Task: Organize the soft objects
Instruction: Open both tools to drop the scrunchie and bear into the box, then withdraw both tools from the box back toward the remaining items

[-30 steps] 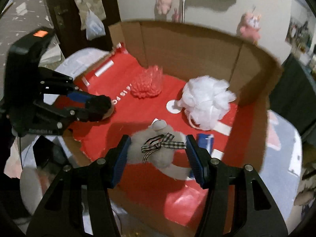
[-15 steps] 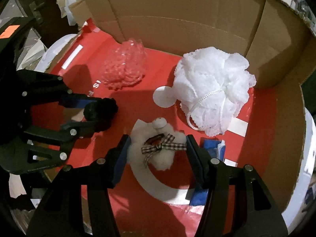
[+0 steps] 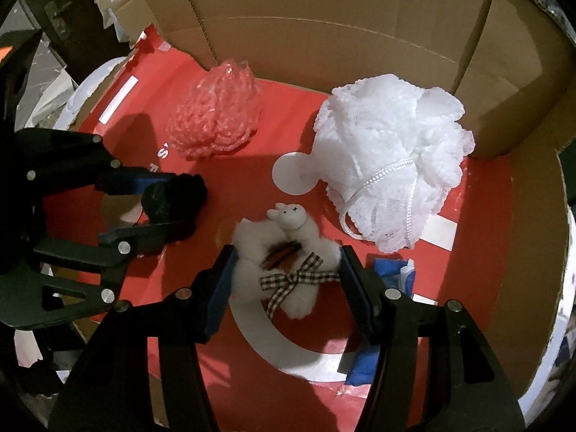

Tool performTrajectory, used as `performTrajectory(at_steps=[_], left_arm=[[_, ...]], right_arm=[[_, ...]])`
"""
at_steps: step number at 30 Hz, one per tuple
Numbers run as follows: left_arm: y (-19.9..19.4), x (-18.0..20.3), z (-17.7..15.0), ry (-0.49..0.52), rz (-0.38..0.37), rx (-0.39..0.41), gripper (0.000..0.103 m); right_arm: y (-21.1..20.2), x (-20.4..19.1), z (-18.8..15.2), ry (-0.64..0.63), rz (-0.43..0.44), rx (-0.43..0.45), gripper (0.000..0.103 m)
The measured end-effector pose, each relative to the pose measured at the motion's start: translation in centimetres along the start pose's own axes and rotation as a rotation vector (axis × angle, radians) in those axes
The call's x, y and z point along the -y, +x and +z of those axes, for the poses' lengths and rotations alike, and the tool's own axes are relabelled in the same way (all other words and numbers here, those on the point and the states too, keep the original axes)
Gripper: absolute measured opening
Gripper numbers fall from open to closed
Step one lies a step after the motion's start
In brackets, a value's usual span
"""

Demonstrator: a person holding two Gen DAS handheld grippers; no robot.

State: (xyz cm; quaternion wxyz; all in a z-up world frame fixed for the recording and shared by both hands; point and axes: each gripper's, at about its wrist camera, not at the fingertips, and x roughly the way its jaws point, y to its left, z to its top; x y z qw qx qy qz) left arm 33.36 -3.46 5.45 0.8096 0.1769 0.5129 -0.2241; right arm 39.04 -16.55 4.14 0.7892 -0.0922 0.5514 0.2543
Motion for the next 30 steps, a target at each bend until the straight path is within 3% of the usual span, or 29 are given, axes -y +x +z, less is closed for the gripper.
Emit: performTrajectory(at_steps=[5, 14, 18, 21, 30], left_arm=[[0.1, 0.0, -0.2, -0.007, -0.003, 0.004, 0.035], [-0.9, 0.3, -0.5, -0.024, -0.018, 0.041, 0.054], [-3.4, 0.6, -1.2, -0.041, -0.020, 0.110, 0.067], [-5.9, 1.0, -1.9, -0.064, -0.022, 0.169, 0.078], [-14.1, 2.1, -4.7, -0.145, -0.022, 0.383, 0.095]], right_arm=[[0.1, -0.3, 0.1, -0.015, -0.008, -0.006, 0.057], [0.7, -1.2, 1.4, -0.015, -0.017, 0.007, 0.066], [-1.1, -1.2, 0.8, -0.008, -0.024, 0.053, 0.069], [-3.4, -1.7, 0.2, -0.007, -0.040, 0.096, 0.077], [-10.8, -3.9, -3.6, -0.002, -0.104, 0.246, 0.084]])
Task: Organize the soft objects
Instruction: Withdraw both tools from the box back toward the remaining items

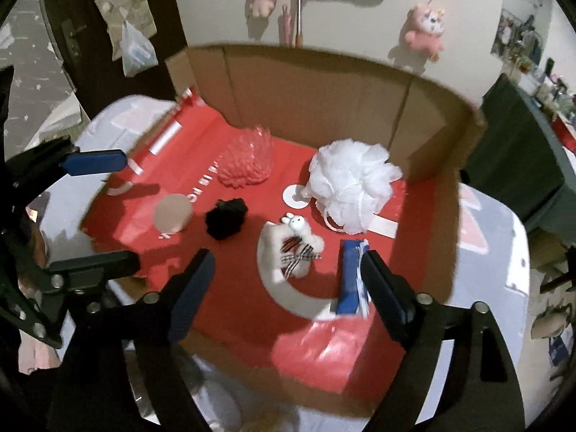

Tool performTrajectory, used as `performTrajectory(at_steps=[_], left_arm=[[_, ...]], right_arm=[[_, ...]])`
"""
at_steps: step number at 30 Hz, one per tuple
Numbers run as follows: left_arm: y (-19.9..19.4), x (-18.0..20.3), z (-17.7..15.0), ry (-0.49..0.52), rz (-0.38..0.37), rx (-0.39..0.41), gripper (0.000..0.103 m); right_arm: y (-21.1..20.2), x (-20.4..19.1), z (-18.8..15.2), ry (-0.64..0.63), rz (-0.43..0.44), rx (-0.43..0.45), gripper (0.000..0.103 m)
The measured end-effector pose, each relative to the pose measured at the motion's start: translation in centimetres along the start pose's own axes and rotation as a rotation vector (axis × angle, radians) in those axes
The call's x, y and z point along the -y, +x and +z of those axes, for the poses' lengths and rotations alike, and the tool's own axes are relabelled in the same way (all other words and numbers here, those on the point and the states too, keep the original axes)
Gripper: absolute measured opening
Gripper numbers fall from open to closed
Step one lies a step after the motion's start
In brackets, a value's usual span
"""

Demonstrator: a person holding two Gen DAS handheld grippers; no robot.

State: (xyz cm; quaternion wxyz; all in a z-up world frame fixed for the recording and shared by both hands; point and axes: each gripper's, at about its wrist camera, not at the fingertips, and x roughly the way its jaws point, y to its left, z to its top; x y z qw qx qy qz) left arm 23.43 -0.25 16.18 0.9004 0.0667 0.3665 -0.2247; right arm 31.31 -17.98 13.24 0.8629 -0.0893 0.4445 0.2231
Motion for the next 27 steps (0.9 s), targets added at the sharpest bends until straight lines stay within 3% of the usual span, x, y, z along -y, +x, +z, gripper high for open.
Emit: performTrajectory(at_steps=[8, 15, 20, 27], left_arm=[[-7.1, 2.8, -1.6, -0.022, 0.057, 0.177, 0.103], [-11.9, 6.1, -5.3, -0.027, 0.117, 0.308, 0.103], [-14.2, 8.1, -7.9, -0.045, 0.171, 0.397, 0.103], [-15.5, 9.8, -11.7, -0.102, 0.202, 0.462, 0.103]], right_arm=[[-8.5, -2.8, -3.2, 0.014, -0.042, 0.175, 0.088], [-15.3, -5.7, -8.3, 0.000, -0.103, 0.350, 0.093], [-17.9, -7.5, -12.6, 0.015, -0.135, 0.462, 0.097], [-18.6, -9.3, -17.6, 0.046, -0.217, 0.534, 0.097]])
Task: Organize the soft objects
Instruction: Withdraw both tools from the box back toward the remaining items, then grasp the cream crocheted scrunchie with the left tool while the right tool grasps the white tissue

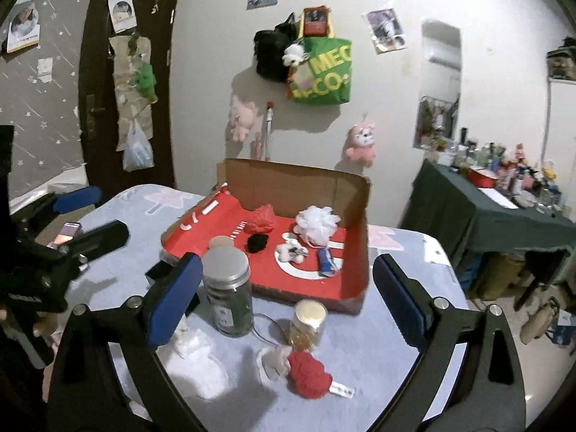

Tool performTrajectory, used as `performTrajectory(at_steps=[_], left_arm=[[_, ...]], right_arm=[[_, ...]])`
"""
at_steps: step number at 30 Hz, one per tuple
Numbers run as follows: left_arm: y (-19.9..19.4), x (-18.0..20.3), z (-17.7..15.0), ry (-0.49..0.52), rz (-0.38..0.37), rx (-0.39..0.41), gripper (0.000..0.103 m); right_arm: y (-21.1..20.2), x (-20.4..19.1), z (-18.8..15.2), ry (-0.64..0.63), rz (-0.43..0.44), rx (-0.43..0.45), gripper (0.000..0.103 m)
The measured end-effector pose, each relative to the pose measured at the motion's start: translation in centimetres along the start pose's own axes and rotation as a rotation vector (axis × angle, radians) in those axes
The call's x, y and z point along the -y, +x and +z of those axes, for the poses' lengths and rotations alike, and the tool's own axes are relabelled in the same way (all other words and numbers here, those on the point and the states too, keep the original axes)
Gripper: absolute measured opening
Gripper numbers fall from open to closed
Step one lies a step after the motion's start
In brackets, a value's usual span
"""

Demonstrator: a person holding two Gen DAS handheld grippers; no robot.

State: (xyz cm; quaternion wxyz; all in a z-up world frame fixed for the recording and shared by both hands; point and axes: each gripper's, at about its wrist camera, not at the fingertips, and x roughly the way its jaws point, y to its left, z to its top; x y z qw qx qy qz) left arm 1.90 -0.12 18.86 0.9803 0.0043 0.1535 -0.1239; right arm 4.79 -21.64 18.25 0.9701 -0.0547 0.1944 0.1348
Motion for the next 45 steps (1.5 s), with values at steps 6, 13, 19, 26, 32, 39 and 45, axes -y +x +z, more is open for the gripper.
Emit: performTrajectory(at_steps=[6, 13, 19, 26, 32, 39, 45], left_arm=[[-0.3, 0.4, -2.9, -0.024, 0.030, -0.025, 0.103], [1.3, 0.5, -6.9, -0.032, 0.051, -0.121, 0.103], [2.6, 0.1, -9.6, -0.050, 0.068, -0.202, 0.103], [4.0, -0.9, -11.8, -0.058, 0.098, -0.278, 0.103], [4.7, -1.7, -12.7, -0.060, 0.108, -0.319, 0.103], [5.7, -3.1, -13.1, -0.054, 0.118, -0.372, 0.103], [6.6, -4.0, -13.2, -0.030, 0.130, -0.421, 0.099]], right_arm=[[-0.8, -1.0, -3.7, -0.002, -0.062, 0.027, 0.097], [0.6, -1.1, -7.5, 0.041, -0.055, -0.017, 0.097], [2.8, -1.5, -10.4, 0.063, -0.040, -0.090, 0.097], [5.1, -1.7, -12.6, 0.091, -0.014, -0.157, 0.097], [6.3, -1.5, -13.0, 0.110, -0.003, -0.191, 0.097], [7.8, -1.4, -12.9, 0.127, 0.060, -0.225, 0.097], [9.0, -1.4, -12.2, 0.140, 0.112, -0.234, 0.096]])
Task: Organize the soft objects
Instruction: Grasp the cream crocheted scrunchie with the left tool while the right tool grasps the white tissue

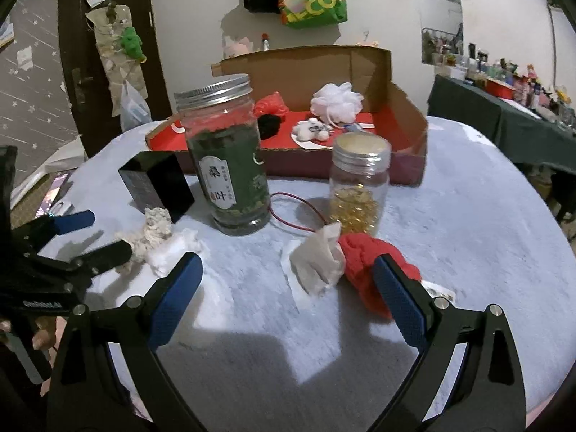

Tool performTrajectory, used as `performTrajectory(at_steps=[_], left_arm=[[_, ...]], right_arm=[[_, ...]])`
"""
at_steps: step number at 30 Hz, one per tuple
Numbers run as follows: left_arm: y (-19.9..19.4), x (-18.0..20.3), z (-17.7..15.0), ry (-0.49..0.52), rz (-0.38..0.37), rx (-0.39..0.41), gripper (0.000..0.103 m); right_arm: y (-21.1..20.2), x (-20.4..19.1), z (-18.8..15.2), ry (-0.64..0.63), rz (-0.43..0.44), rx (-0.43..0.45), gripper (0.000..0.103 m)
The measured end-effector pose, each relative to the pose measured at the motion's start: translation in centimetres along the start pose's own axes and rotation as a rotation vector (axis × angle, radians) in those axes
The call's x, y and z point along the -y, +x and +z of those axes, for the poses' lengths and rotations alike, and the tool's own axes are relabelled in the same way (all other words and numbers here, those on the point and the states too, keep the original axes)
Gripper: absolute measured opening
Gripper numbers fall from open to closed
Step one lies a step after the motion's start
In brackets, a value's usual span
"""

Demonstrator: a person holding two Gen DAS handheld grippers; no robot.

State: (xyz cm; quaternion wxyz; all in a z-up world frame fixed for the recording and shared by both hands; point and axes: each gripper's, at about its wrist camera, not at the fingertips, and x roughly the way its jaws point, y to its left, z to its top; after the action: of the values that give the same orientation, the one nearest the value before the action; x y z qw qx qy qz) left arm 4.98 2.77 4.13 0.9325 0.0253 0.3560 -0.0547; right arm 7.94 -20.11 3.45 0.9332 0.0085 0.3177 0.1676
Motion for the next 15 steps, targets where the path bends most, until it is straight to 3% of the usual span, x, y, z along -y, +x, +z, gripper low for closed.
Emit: performTrajectory(at_steps=[5, 9, 15], left_arm=[[0.6, -0.2, 0.1, 0.022, -0.024, -0.030, 0.097], [1.3, -0.1, 0.1, 0.049, -0.034, -0.057, 0.090], [2.3, -0.3, 0.0, 0.049, -0.076, -0.083, 0.082]], right_arm=[[0.9, -0.6, 0.5, -0.034, -0.005, -0.012, 0.088], [1.8, -0.7, 0.5, -0.054, -0.020, -0.041, 0.069], [2.4, -0.9, 0.2, -0.086, -0.030, -0.060, 0.067]])
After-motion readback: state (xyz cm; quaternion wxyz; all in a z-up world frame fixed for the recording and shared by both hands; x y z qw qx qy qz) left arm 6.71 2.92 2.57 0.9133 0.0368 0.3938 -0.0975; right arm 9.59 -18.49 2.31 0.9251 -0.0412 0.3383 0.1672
